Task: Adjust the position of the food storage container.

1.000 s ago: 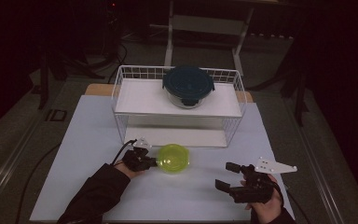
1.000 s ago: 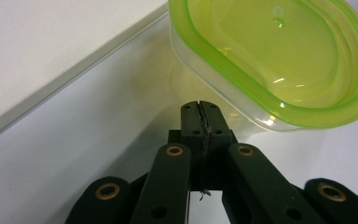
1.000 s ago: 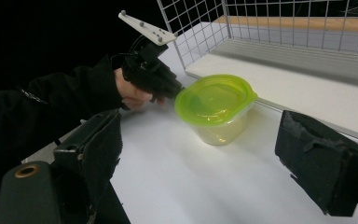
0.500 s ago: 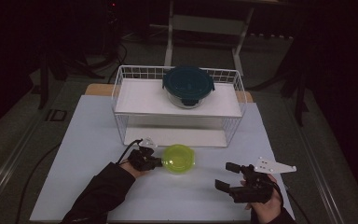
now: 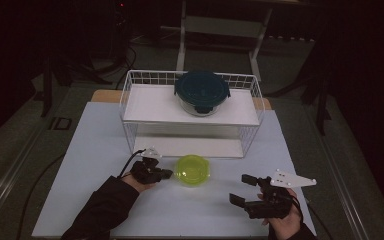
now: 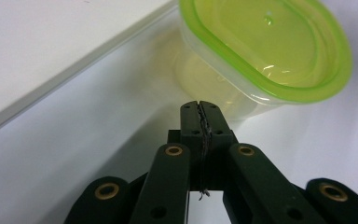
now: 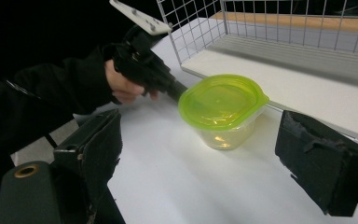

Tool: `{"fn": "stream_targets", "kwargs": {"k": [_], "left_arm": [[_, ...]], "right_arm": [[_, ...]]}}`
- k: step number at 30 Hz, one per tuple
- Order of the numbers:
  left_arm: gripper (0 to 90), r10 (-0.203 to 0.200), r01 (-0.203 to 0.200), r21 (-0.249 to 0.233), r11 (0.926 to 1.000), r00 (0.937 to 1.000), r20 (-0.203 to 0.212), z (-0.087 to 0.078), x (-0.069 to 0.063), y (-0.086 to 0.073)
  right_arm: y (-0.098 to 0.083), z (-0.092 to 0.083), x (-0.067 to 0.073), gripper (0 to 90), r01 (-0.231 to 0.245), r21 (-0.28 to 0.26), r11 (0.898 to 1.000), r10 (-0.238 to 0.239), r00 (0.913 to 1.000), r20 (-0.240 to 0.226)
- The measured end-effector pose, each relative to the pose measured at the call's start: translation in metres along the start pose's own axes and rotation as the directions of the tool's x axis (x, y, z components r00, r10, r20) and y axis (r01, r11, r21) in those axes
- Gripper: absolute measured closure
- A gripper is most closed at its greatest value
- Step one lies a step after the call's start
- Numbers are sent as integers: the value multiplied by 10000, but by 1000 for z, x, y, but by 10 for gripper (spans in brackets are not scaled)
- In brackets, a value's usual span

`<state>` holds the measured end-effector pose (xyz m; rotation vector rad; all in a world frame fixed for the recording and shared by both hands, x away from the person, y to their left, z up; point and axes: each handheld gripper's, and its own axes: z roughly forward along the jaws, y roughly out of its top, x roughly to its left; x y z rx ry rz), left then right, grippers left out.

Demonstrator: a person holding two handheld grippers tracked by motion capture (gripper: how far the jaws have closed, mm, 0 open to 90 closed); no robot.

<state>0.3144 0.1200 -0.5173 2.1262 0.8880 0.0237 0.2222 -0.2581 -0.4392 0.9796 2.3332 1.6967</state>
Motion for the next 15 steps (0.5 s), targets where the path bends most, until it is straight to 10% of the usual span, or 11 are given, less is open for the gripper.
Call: {"fn": "stream_targets", "kwargs": {"k": [15], "left_arm": [[585,-66,110,-993,9950,9990,444,-49,-20,11]], "right_arm": [[-1,8,-2,140,391,-49,9992,-387,9978,545]]}}
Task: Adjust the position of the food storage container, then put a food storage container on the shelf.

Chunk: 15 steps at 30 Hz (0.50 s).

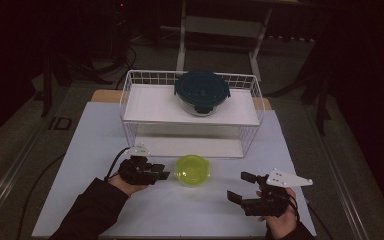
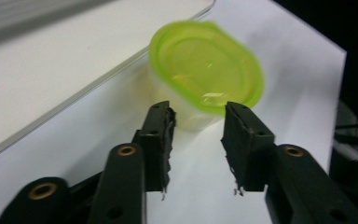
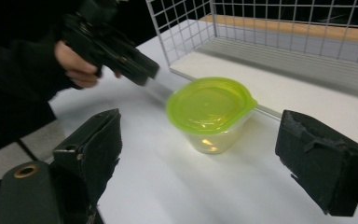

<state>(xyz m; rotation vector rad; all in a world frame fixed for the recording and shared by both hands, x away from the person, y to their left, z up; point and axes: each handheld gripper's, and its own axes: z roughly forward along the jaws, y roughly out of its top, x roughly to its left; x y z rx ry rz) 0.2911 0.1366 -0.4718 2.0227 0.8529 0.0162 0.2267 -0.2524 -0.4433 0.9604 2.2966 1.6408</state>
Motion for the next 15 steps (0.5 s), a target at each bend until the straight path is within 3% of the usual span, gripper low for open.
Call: {"fn": "stream_targets", "kwargs": {"k": [3,6,13,15], "left_arm": [[581,-70,74,-308,9995,9999,107,-3,-4,7],[554,-71,81,-387,9992,9997,249,-3,-7,13],[540,-54,65,-433,9990,9997,254,2,-14,26],[540,-163,175,-455,9988,9995,260,4,-14,29]], "right_arm": [[1,6,-1,140,404,89,9991,-406,9988,285],[4,13,-3,140,451,182,9988,-457,9983,355],[11,35,-15,137,-365,927,9950,340,9990,289],[13,42,-17,137,-367,1044,9939,330,9987,377]]}}
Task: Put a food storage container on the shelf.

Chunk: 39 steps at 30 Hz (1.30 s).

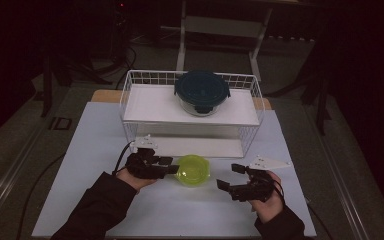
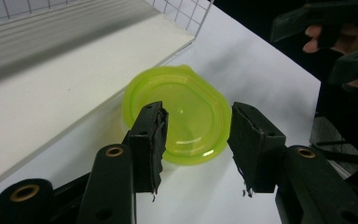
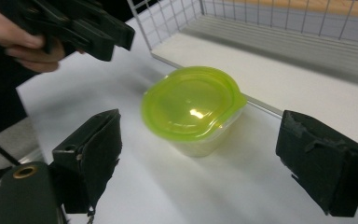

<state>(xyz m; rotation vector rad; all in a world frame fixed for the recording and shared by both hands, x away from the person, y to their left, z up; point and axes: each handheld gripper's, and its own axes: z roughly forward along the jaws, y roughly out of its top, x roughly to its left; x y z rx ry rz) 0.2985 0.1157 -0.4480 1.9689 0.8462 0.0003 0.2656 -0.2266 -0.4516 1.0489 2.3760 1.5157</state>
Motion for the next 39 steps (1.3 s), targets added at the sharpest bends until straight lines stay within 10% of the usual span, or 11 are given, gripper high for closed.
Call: {"fn": "stream_targets", "kwargs": {"k": [14,24,28,39], "left_arm": [[513,-1244,1244,47,9922,9922,-85,23,14,7],[470,-2625,2625,433,9640,9649,-59,34,29,-3],[471,-3295,3269,856,9412,9440,182,38,35,-9],[651,-3950,3907,1297,9113,9186,84,44,42,-15]], "right_arm": [[9,46,-25,155,-2231,1122,9683,2238,9746,66],[6,68,-45,340,-4508,1957,8709,4587,8886,57],[3,73,-47,444,-4923,2193,8423,5037,8639,49],[-1,82,-45,646,-5299,2615,8068,5457,8379,141]]}}
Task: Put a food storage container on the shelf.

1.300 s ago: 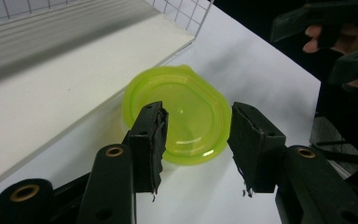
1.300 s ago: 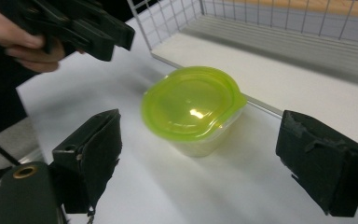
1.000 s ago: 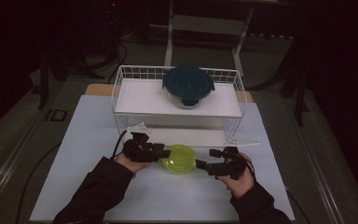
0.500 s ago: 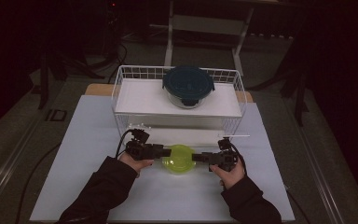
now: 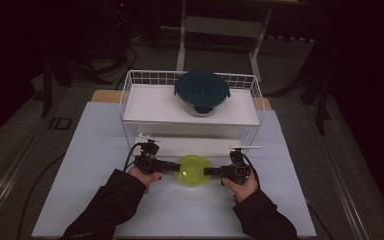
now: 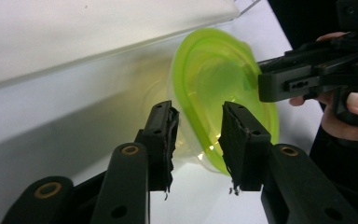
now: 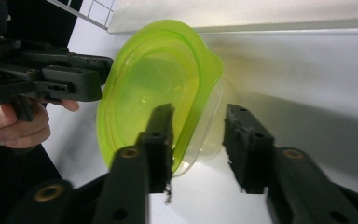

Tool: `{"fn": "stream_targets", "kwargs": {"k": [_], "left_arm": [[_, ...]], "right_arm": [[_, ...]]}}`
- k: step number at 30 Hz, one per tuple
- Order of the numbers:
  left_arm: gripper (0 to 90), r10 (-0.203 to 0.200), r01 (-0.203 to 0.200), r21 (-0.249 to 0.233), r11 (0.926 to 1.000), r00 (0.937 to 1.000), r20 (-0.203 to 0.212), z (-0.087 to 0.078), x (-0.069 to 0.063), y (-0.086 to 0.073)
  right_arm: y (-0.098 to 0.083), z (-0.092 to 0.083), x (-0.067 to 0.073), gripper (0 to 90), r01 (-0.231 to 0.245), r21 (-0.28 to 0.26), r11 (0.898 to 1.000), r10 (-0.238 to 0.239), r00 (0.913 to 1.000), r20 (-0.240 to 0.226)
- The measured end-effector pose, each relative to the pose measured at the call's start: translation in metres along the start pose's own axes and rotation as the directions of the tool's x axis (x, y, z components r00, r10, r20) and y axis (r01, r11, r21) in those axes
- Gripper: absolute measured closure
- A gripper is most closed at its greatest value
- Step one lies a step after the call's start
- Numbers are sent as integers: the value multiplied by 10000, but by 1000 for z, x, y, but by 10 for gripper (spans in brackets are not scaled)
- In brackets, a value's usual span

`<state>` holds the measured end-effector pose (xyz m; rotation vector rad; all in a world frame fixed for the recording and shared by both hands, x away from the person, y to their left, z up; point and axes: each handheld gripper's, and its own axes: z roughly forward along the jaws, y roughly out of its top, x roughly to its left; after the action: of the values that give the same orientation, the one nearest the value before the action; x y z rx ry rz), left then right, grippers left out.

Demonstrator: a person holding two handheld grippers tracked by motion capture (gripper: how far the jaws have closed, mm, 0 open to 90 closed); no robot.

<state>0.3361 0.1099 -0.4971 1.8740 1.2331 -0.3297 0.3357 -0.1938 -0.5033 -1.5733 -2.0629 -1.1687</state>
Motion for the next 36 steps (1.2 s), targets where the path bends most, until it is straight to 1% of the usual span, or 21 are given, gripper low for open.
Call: {"fn": "stream_targets", "kwargs": {"k": [2,4,6,7,8,10,12,14,17,20,23,24,25,26,27,28,29,31,32,35,36], "left_arm": [[665,-206,206,-11,9998,9997,106,1,2,0],[667,-344,346,-51,9994,9991,257,2,3,0],[667,-346,346,-6,9994,9992,187,3,3,0],[668,-419,418,50,9991,9987,299,5,4,0],[690,-423,420,102,9991,9986,307,6,3,0],[705,-362,360,95,9993,9991,213,7,2,0],[719,-426,424,46,9991,9986,298,7,2,0],[727,-406,405,34,9992,9986,351,6,3,-1],[735,-276,274,84,9996,9992,301,5,1,-2],[746,-199,196,79,9998,9991,370,4,0,-3],[761,-100,98,56,9999,9993,355,2,-3,-4],[770,-86,88,-36,10000,9993,351,0,-5,-4],[782,17,-16,-57,10000,9996,294,0,-7,-4],[791,165,-164,-57,9998,9997,184,-1,-8,-4],[795,199,-198,-64,9998,9997,150,-2,-10,-3],[796,201,-200,-21,9998,9996,184,-3,-11,-3],[796,156,-156,-24,9999,9996,226,-3,-12,-3],[796,245,-246,-1,9997,9994,234,-5,-14,-3],[796,229,-229,-18,9997,9994,272,-7,-15,-3],[796,217,-212,-140,9997,9990,391,-11,-19,-3],[796,291,-285,-142,9995,9988,401,-14,-21,-2]], "right_arm": [[0,0,-1,659,-145,63,9999,145,9999,-49],[0,0,0,710,-140,75,9999,141,9998,-129],[0,0,1,734,-114,103,9999,115,9998,-130],[0,0,2,751,-155,141,9998,157,9998,-159],[0,0,3,757,-162,153,9998,165,9997,-159],[0,1,4,759,-119,128,9998,121,9999,-118],[0,0,5,761,-48,135,9999,49,9999,-100],[-1,0,4,764,-70,138,9999,72,9998,-159],[-2,0,4,771,-14,180,9998,19,9996,-289],[-4,-1,5,779,11,220,9998,-1,9990,-452],[-6,-3,7,787,260,255,9993,-250,9990,-376],[-7,-4,8,793,296,218,9993,-288,9990,-348],[-8,-6,10,803,409,163,9990,-404,9988,-277],[-8,-7,11,807,426,129,9990,-422,9987,-279],[-9,-8,12,808,559,124,9984,-556,9981,-249],[-10,-9,15,808,737,53,9973,-737,9972,-127],[-11,-10,16,808,762,21,9971,-762,9970,-128],[-12,-12,17,808,822,3,9966,-821,9966,-117],[-12,-14,19,808,834,-8,9965,-834,9965,-111],[-12,-18,23,808,933,-100,9956,-935,9955,-149],[-12,-21,25,808,1007,-152,9948,-1010,9947,-187]]}}
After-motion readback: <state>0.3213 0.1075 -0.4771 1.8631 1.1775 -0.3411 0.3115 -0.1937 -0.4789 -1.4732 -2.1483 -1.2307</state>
